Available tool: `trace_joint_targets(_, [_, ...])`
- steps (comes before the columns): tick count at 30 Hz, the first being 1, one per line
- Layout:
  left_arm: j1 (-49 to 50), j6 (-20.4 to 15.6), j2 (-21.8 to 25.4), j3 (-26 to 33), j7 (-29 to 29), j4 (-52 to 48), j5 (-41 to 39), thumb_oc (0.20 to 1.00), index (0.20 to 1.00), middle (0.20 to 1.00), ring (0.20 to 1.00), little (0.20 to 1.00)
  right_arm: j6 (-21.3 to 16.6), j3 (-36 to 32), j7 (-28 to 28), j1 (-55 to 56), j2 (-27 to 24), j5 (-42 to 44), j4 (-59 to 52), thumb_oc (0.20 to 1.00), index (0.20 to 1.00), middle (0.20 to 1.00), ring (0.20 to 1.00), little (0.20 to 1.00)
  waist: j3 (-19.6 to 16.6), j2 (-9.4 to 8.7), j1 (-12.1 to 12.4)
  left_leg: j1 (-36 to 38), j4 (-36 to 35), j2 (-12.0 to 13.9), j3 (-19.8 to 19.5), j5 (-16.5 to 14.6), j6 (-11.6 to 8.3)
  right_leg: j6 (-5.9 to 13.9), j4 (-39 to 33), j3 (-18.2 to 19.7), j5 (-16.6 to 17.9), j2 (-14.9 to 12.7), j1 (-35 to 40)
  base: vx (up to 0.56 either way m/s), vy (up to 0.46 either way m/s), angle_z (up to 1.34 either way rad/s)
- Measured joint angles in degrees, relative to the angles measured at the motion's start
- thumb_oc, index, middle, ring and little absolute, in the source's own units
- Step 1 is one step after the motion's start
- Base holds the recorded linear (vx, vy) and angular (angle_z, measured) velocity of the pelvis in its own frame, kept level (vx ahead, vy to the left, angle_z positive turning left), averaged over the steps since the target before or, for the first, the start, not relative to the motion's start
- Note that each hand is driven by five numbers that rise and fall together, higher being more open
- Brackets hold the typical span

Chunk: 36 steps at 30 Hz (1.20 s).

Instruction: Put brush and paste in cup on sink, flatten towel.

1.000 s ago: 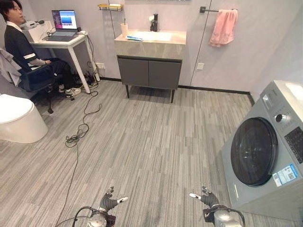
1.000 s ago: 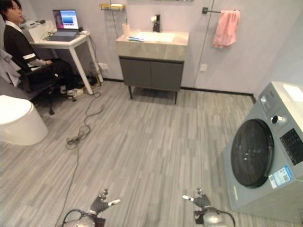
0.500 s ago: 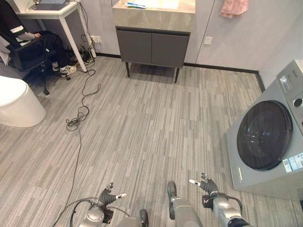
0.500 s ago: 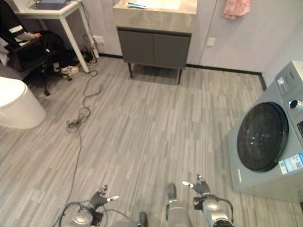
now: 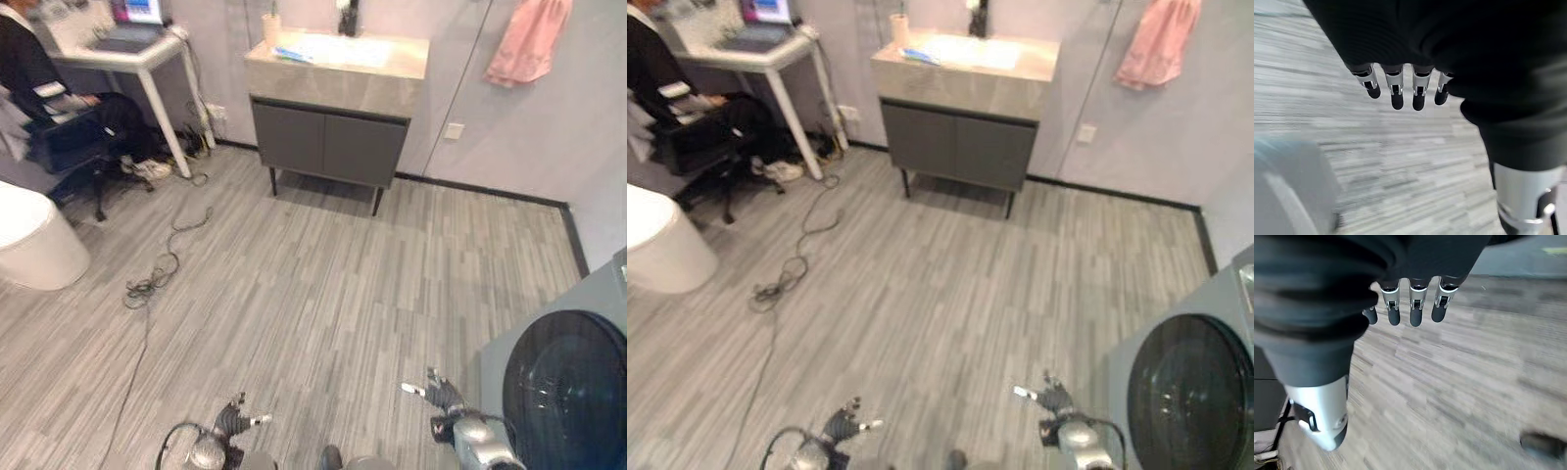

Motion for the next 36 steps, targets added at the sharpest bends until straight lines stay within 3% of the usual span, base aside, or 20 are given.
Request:
trace_joint_targets(2, [-2.1, -0.7, -0.3, 0.2, 0.2, 0.2, -0.1, 1.0, 1.0, 1.0, 1.0, 1.0, -0.1, 0.0, 0.0, -0.6, -0.2, 0.0, 0.8, 1.0, 1.0, 1.0, 1.0, 1.0, 0.9, 0.56, 0.1, -2.6, -15.6, 1.0, 12.0, -0.6, 0.35, 0.39, -4.8, -0.3, 0.3, 0.0, 3.6, 0.68, 0.081, 0.06])
trace_joint_targets(6, [-0.9, -0.9, -0.1, 0.7, 0.3, 0.7, -0.5, 1.0, 1.0, 1.0, 1.0, 1.0, 0.0, 1.1, -0.1, -1.1, 0.1, -1.9, 3.7, 1.0, 1.0, 1.0, 1.0, 1.0, 2.0, 3.74, 2.0, -3.4, -45.0, -1.1, 9.0, 2.5, 1.97, 4.14, -9.4, 1.7, -2.0, 3.0, 10.7, 0.67, 0.176, -0.42])
trace_joint_targets(8, [-0.6, -0.8, -0.4, 0.9, 0.7, 4.2, -0.5, 1.0, 1.0, 1.0, 1.0, 1.0, -0.1, 1.1, -0.1, -1.5, 0.7, -2.3, 6.1, 1.0, 1.0, 1.0, 1.0, 1.0, 2.0, 2.72, 3.6, -3.3, -52.6, -2.1, 9.8, 3.0, 2.67, 9.96, -10.3, 5.5, -5.8, 1.8, 13.9, 0.58, 0.218, -0.77])
trace_joint_targets(11, [1.2, -0.8, -0.2, -0.2, 0.7, 2.7, -0.3, 1.0, 1.0, 1.0, 1.0, 1.0, 0.4, 1.1, 0.2, 0.5, 0.6, -2.6, 7.1, 1.0, 1.0, 1.0, 1.0, 1.0, 1.6, 3.88, 3.8, 0.3, -52.0, -2.9, 10.6, 6.9, 7.77, 9.49, -3.9, 8.7, -5.5, 3.2, 17.0, 0.8, 0.418, -0.49])
trace_joint_targets(13, [2.2, -1.3, 2.1, -1.6, 0.7, 0.5, 0.0, 1.0, 1.0, 1.0, 1.0, 1.0, -0.1, 1.1, 0.7, 2.9, 2.1, -4.5, 6.7, 1.0, 1.0, 1.0, 1.0, 1.0, 0.4, 0.79, 4.6, 5.0, -50.6, -3.7, 9.6, 11.9, 12.2, 11.33, 7.5, 9.8, -7.8, 2.1, 16.2, 0.53, 0.334, -0.72])
trace_joint_targets(15, [0.8, -1.4, 3.3, -2.3, 0.5, 0.2, 0.1, 1.0, 1.0, 1.0, 1.0, 1.0, -0.1, 0.7, 1.3, 4.1, 2.2, -4.5, 5.4, 1.0, 1.0, 1.0, 1.0, 1.0, -0.2, -1.08, 4.1, 6.7, -46.5, -5.1, 10.3, 10.2, 11.16, 11.15, 21.4, 7.1, -2.0, 0.2, 11.7, 0.45, 0.352, -0.38])
trace_joint_targets(17, [-1.6, -1.8, 3.3, -2.2, 0.6, -0.8, 0.1, 1.0, 1.0, 1.0, 1.0, 1.0, -0.1, -0.2, 1.3, 5.2, 0.9, -4.5, 1.8, 1.0, 1.0, 1.0, 1.0, 1.0, 0.5, -0.06, 3.2, 12.1, -48.2, -6.8, 9.3, 7.0, 12.12, 9.53, 36.7, 4.5, 9.0, -1.6, 4.5, 0.45, 0.365, -0.09])
trace_joint_targets(19, [-2.4, -2.1, 2.5, -0.8, 0.6, -2.4, 0.1, 1.0, 1.0, 1.0, 1.0, 1.0, -0.1, -0.6, 1.4, 5.2, 0.2, -4.5, 0.5, 1.0, 1.0, 1.0, 1.0, 1.0, 1.8, 3.11, 2.8, 16.5, -48.6, -6.6, 7.6, 4.1, 11.17, 6.64, 43.2, 4.0, 2.4, -1.7, -1.8, 0.58, 0.462, -0.09])
trace_joint_targets(20, [-3.4, -2.2, 2.2, -0.8, 0.6, -3.2, 0.1, 1.0, 1.0, 1.0, 1.0, 1.0, -0.2, -0.6, 1.5, 5.4, 0.0, -4.5, -1.4, 1.0, 1.0, 1.0, 1.0, 1.0, 3.4, 6.05, 1.8, 20.3, -48.6, -5.9, 5.6, 0.1, 12.28, 7.55, 50.2, 4.3, -1.7, 0.9, -10.3, 0.67, 0.446, 0.17])
trace_joint_targets(22, [-4.8, -2.2, 1.2, -0.7, 0.7, -1.3, 0.3, 1.0, 1.0, 1.0, 1.0, 1.0, -0.2, 0.0, 2.0, 5.9, 0.1, -4.4, -2.7, 1.0, 1.0, 1.0, 1.0, 1.0, 4.8, 8.13, 0.9, 24.4, -50.9, -4.9, 3.5, -2.0, 14.1, 7.1, 46.6, 0.5, -5.7, 2.1, -19.5, 0.46, 0.228, 0.38])
trace_joint_targets(24, [-4.9, -2.1, 1.5, 1.1, 0.7, 0.6, 0.5, 1.0, 1.0, 1.0, 1.0, 1.0, -0.2, 0.7, 2.4, 6.0, 0.9, -4.4, -2.8, 1.0, 1.0, 1.0, 1.0, 1.0, 5.4, 7.94, -0.2, 27.8, -51.8, -4.7, 1.7, -2.2, 10.8, 6.53, 33.6, -2.8, -5.6, 0.9, -25.6, 0.53, 0.112, 0.68])
trace_joint_targets(25, [-4.4, -1.9, 1.3, 1.2, 0.9, 1.9, 0.4, 1.0, 1.0, 1.0, 1.0, 1.0, -0.2, 1.8, 2.4, 6.5, 1.1, -4.4, -2.5, 1.0, 1.0, 1.0, 1.0, 1.0, 5.7, 6.94, -1.5, 31.7, -51.5, -4.4, -1.5, -6.7, 11.22, 11.02, 21.8, 0.6, -2.9, 1.6, -28.6, 0.85, 0.117, 1.01])
trace_joint_targets(26, [-4.2, -1.9, 1.2, 1.3, 0.9, 3.0, 0.5, 1.0, 1.0, 1.0, 1.0, 1.0, -0.2, 1.9, 2.4, 6.6, 1.2, -4.4, -2.4, 1.0, 1.0, 1.0, 1.0, 1.0, 5.7, 6.48, -1.7, 33.6, -51.7, -4.1, -2.5, -7.9, 10.59, 12.96, 14.9, 1.4, -1.4, 1.2, -28.4, 0.82, 0.083, 1.01])
trace_joint_targets(29, [-0.7, -1.9, 1.7, 0.1, 1.5, 3.3, 0.6, 1.0, 1.0, 1.0, 1.0, 1.0, -0.3, 0.4, 1.9, 8.9, 1.5, -4.4, -2.2, 1.0, 1.0, 1.0, 1.0, 1.0, 3.3, 3.0, -2.7, 40.9, -51.8, -3.3, -5.5, -12.6, 6.32, 13.54, 4.2, 0.8, 3.0, -2.5, -27.0, 0.64, 0.034, 1.09])
trace_joint_targets(30, [-1.2, -1.6, 0.4, 0.2, 1.6, 5.5, 0.6, 1.0, 1.0, 1.0, 1.0, 1.0, -0.1, 0.0, 1.4, 7.5, 1.4, -4.4, 0.3, 1.0, 1.0, 1.0, 1.0, 1.0, 3.2, 4.48, -3.3, 41.2, -49.3, -0.9, -5.4, -14.1, 2.8, 13.73, 6.1, -3.2, 8.5, -2.3, -25.8, 0.43, -0.005, 1.04])
trace_joint_targets(32, [-1.4, -1.6, 0.3, 0.2, 1.5, 5.0, 0.6, 1.0, 1.0, 1.0, 1.0, 1.0, -0.1, -0.1, 1.1, 5.1, 1.3, -4.4, 1.4, 1.0, 1.0, 1.0, 1.0, 1.0, 3.3, 4.59, -3.6, 40.4, -44.7, -1.5, -6.5, -12.5, -1.1, 10.99, 9.1, -3.2, 7.7, -1.3, -23.3, 0.56, -0.039, 0.82])
trace_joint_targets(33, [-1.3, -1.7, 0.2, 0.1, 1.6, 4.9, 0.7, 1.0, 1.0, 1.0, 1.0, 1.0, -0.3, -0.3, 1.1, 5.3, 1.0, -4.4, 1.2, 1.0, 1.0, 1.0, 1.0, 1.0, 3.1, 4.23, -4.4, 41.1, -43.1, -2.3, -6.5, -11.6, -1.65, 6.31, 9.7, -3.2, 8.7, -0.8, -21.2, 0.78, -0.12, 0.71])
trace_joint_targets(34, [-0.6, -1.8, -0.8, 0.3, 1.6, 5.0, 0.8, 1.0, 1.0, 1.0, 1.0, 1.0, -0.5, -1.6, 1.2, 4.8, 0.3, -4.4, 1.1, 1.0, 1.0, 1.0, 1.0, 1.0, 2.6, 5.96, -4.2, 42.5, -39.3, -1.5, -4.2, -10.0, -1.88, 2.81, 11.6, -4.0, 4.8, 1.4, -17.4, 0.53, -0.099, 0.5])
trace_joint_targets(35, [-0.5, -1.8, -0.9, 0.3, 1.7, 5.0, 1.2, 1.0, 1.0, 1.0, 1.0, 1.0, -0.3, -2.0, 1.1, 3.6, 0.5, -4.4, 1.5, 1.0, 1.0, 1.0, 1.0, 1.0, 2.4, 5.84, -4.2, 40.8, -33.4, -1.0, -3.4, -8.2, -4.17, 2.64, 11.6, -4.1, 3.2, 1.6, -15.4, 0.49, -0.132, 0.26])
trace_joint_targets(36, [-0.7, -1.8, -0.9, 0.3, 1.6, 4.9, 1.5, 1.0, 1.0, 1.0, 1.0, 1.0, -0.4, -1.8, 1.2, 3.1, 0.2, -4.4, 1.9, 1.0, 1.0, 1.0, 1.0, 1.0, 2.3, 5.22, -4.4, 35.9, -22.9, -1.0, -3.6, -4.8, -9.34, 2.17, 10.7, -4.1, 2.5, 1.2, -13.8, 0.27, -0.131, 0.05])
